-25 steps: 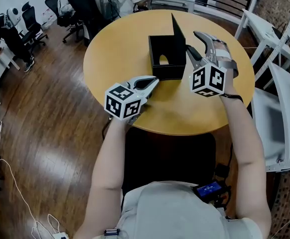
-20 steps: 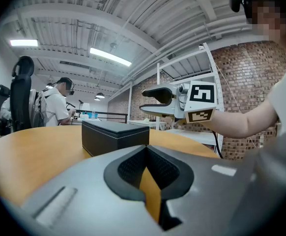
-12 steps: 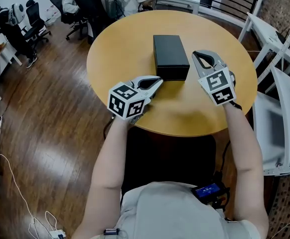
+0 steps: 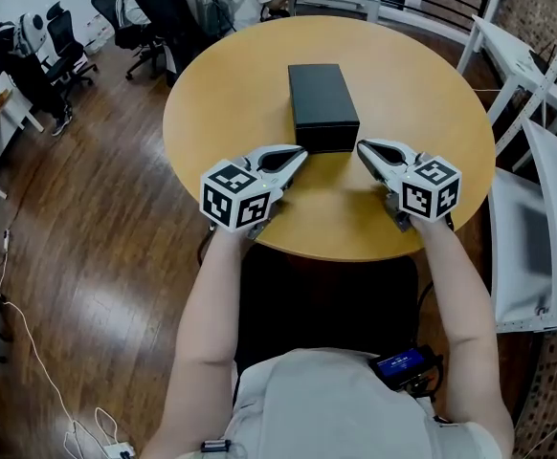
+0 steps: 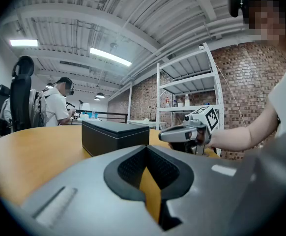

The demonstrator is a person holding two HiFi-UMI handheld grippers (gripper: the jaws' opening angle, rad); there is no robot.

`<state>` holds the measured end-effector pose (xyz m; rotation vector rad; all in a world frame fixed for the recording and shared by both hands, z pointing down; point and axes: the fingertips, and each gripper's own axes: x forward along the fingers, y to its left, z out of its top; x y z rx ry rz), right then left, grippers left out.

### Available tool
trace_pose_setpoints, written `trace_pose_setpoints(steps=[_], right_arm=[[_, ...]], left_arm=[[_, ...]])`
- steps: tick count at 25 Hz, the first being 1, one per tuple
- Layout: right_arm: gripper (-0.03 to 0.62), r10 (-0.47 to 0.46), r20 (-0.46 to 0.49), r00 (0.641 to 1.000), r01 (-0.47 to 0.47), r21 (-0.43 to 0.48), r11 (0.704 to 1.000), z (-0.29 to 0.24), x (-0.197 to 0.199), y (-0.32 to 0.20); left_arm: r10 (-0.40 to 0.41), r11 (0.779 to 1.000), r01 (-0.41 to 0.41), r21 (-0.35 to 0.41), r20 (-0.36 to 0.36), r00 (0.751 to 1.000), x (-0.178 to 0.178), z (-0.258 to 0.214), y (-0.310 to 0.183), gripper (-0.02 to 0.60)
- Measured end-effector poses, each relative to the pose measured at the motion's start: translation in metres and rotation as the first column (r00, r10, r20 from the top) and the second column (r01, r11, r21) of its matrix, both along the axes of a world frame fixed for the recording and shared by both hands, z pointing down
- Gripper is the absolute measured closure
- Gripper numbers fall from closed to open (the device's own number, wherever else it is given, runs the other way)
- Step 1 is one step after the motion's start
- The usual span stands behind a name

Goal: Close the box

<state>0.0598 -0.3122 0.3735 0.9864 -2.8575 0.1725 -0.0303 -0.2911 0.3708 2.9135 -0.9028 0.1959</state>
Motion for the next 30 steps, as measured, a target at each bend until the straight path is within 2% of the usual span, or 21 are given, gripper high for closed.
trace_pose_setpoints(steps=[12, 30], right_arm=[[0.594, -0.057, 0.014, 0.998, 0.057, 0.009, 0.998, 0.0, -0.006, 0.009], [0.594, -0.085, 0.013, 0.996, 0.085, 0.007, 0.996, 0.0, -0.009, 0.012]], left_arm=[[0.001, 1.0, -0.001, 0.0, -0.001, 1.0, -0.001, -0.001, 0.0, 0.581], [0.001, 1.0, -0.001, 0.001, -0.002, 1.0, -0.002, -0.001, -0.001, 0.581]])
